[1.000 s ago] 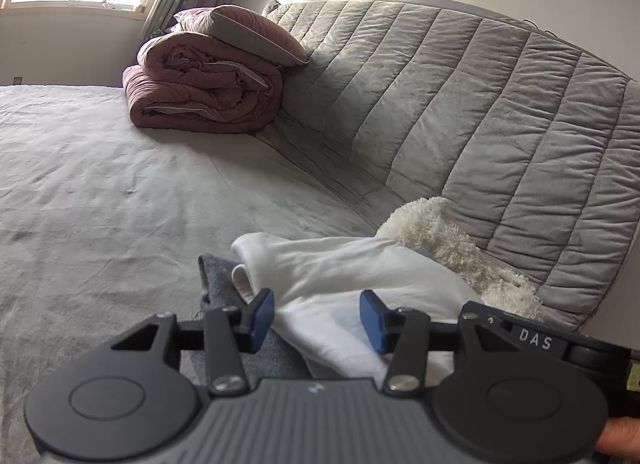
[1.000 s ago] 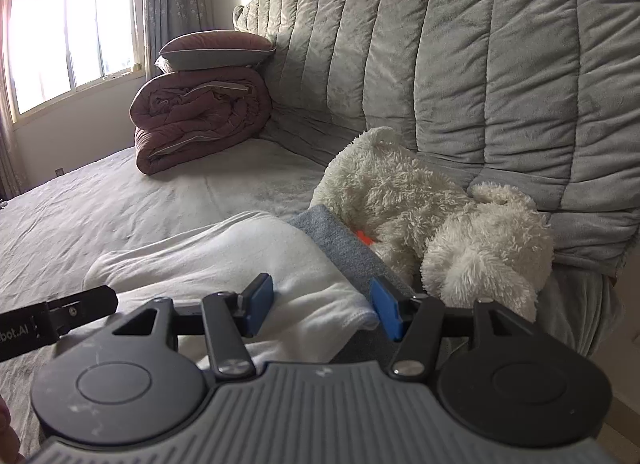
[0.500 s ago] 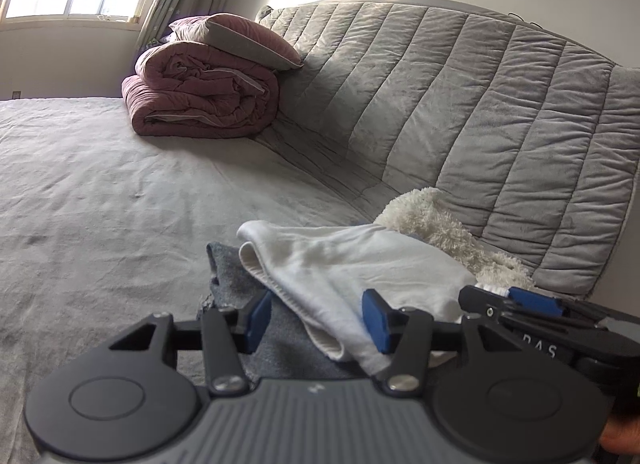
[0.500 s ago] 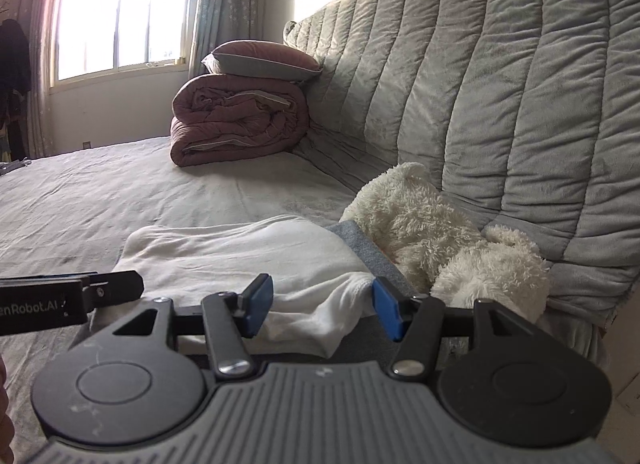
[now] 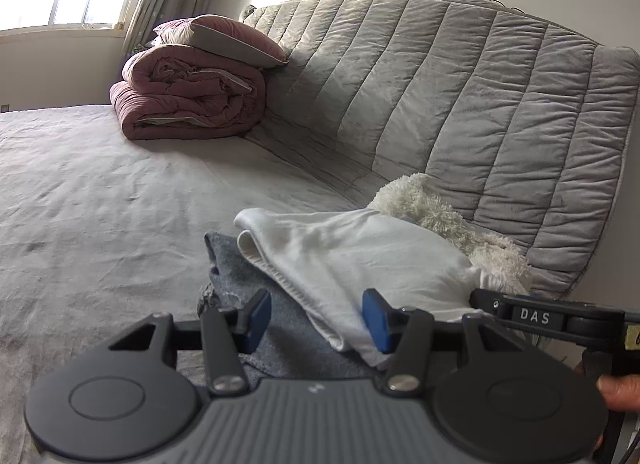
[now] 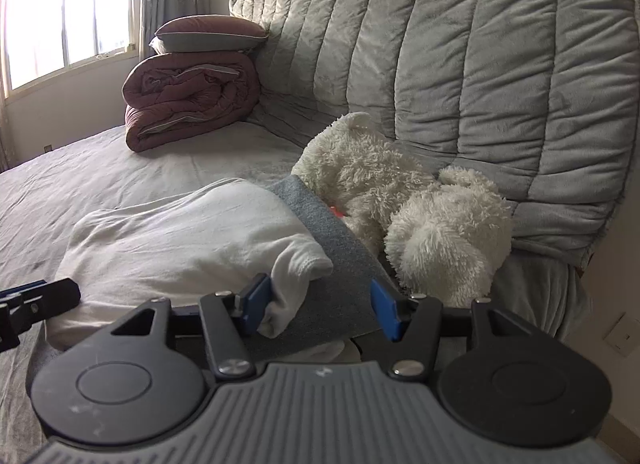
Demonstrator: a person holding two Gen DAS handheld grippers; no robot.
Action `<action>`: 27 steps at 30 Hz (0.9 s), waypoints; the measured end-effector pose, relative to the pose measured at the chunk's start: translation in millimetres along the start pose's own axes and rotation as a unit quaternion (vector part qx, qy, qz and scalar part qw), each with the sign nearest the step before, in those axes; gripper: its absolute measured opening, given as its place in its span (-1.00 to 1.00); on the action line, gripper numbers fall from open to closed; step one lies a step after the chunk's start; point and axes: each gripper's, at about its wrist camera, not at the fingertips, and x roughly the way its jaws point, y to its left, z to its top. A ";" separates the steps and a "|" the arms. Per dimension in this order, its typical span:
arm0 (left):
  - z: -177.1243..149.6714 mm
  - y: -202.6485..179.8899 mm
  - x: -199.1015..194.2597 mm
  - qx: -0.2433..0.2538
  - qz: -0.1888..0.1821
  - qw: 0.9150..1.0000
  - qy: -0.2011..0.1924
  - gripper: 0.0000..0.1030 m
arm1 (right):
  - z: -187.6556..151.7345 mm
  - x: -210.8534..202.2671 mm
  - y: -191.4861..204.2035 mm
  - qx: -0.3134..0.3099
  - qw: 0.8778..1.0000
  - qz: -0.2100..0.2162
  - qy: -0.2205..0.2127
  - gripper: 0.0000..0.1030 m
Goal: Fold clothes
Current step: 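Lower the white garment onto the folded clothes stack with both grippers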
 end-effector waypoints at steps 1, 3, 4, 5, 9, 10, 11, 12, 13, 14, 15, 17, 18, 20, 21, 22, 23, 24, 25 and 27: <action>-0.2 -0.3 -0.4 0.002 0.000 1.000 0.000 0.01 | 0.5 -0.7 -0.1 0.002 1.000 -0.005 -0.003 0.11; 0.2 0.2 -0.9 0.004 0.002 1.000 0.000 0.01 | 2.1 -4.4 -3.5 0.017 1.000 -0.010 -0.017 0.12; 0.6 0.6 -0.7 0.004 0.003 1.000 0.000 0.01 | 3.3 -6.0 -5.9 0.028 0.999 -0.012 -0.025 0.12; 0.9 1.2 -0.5 0.004 0.004 1.000 0.001 0.01 | 4.7 -7.2 -8.4 0.040 0.999 -0.013 -0.031 0.12; 1.1 2.1 -0.7 0.001 0.003 1.000 0.003 0.01 | 3.8 5.9 -12.1 0.061 0.997 -0.031 -0.025 0.12; 0.9 1.5 -1.0 0.001 0.003 1.000 0.004 0.01 | 3.5 7.6 -13.2 0.064 0.997 -0.033 -0.020 0.12; 0.7 0.9 -1.4 0.001 0.002 1.000 0.004 0.01 | 3.3 7.5 -14.7 0.066 0.997 -0.033 -0.013 0.12; 0.8 0.7 -1.8 0.001 0.002 1.000 0.005 0.02 | 3.1 7.4 -16.1 0.068 0.997 -0.033 -0.007 0.12; 1.0 0.7 -2.0 0.001 0.003 1.000 0.005 0.02 | 2.9 7.3 -17.5 0.070 0.997 -0.033 -0.001 0.14; 1.2 0.6 -2.3 0.001 0.004 1.000 0.006 0.02 | 2.7 6.4 -18.7 0.069 0.997 -0.035 0.005 0.15; 1.3 0.7 -2.7 0.001 0.004 1.000 0.006 0.03 | 2.2 5.0 -19.2 0.065 0.997 -0.038 0.010 0.16; 1.5 1.2 -3.2 0.001 0.005 1.000 0.007 0.04 | 1.0 2.8 -19.1 0.058 0.997 -0.039 0.015 0.19; 1.6 1.3 -3.5 0.001 0.006 1.000 0.008 0.04 | 0.8 1.4 -18.9 0.055 0.998 -0.040 0.016 0.19; 2.1 1.2 -4.8 0.001 0.009 1.000 0.010 0.04 | 1.1 -2.0 -18.3 0.051 0.998 -0.045 0.015 0.21; 2.6 0.8 -5.7 0.002 0.011 1.000 0.011 0.04 | 1.7 -4.0 -17.7 0.048 0.998 -0.047 0.014 0.21; 3.4 0.1 -6.5 0.003 0.013 1.000 0.013 0.04 | 2.7 -6.2 -16.7 0.046 0.998 -0.048 0.011 0.23; 4.3 -0.6 -7.1 0.003 0.015 1.000 0.015 0.04 | 3.6 -8.4 -15.7 0.043 0.998 -0.049 0.009 0.25; 5.0 -0.8 -7.7 0.002 0.017 1.000 0.018 0.04 | 4.3 -10.6 -14.3 0.040 0.998 -0.048 0.007 0.31; 5.6 -0.9 -8.3 0.001 0.017 1.000 0.020 0.04 | 4.7 -12.7 -12.7 0.037 0.998 -0.045 0.005 0.38; 6.5 -1.2 -9.4 -0.001 0.019 0.999 0.025 0.04 | 5.3 -16.2 -8.9 0.031 0.999 -0.041 0.003 0.40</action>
